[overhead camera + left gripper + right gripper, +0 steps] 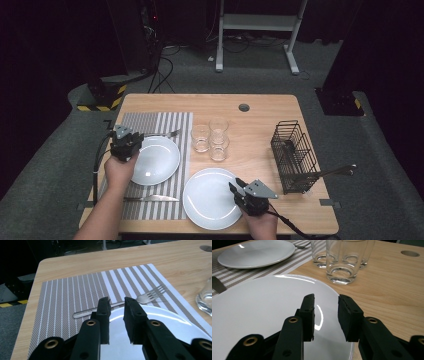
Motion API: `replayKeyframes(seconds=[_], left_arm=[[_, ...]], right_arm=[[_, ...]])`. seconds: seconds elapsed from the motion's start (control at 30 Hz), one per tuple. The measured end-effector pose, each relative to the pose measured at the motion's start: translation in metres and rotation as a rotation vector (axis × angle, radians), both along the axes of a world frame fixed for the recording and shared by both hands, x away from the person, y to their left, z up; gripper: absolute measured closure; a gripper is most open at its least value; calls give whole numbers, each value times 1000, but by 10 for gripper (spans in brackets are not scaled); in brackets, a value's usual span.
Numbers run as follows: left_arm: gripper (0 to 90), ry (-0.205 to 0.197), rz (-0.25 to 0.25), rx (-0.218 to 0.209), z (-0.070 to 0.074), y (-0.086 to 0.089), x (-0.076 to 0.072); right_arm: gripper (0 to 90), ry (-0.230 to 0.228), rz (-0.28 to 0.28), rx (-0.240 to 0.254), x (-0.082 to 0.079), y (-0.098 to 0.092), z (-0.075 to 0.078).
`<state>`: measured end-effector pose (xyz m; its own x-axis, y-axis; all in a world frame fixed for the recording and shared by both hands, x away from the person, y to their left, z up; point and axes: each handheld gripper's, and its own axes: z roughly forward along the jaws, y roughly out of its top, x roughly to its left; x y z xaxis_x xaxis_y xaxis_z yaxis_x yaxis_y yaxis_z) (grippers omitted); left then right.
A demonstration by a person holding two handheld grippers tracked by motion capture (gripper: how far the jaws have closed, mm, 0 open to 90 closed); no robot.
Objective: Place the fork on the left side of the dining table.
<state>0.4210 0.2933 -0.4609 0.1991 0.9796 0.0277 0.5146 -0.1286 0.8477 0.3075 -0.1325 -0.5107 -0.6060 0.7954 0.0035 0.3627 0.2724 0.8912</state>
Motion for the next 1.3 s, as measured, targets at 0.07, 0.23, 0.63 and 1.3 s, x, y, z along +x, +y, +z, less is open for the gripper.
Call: replayKeyframes(seconds=[0.07,0.23,0.63,1.3], left_arm=[[738,7,-1,-1,-1,-2,-4],[723,8,-10,0,1,-6,-18],[677,12,-47,-1,-3,-14,-49],[569,52,-119,7,-22,-28,-95]], right_arm=[[660,0,0,-3,0,0,0],[659,-3,-2,-4,1,-1,0],[722,2,-38,22,6,-10,1],[691,-12,-70,4,8,-13,5]])
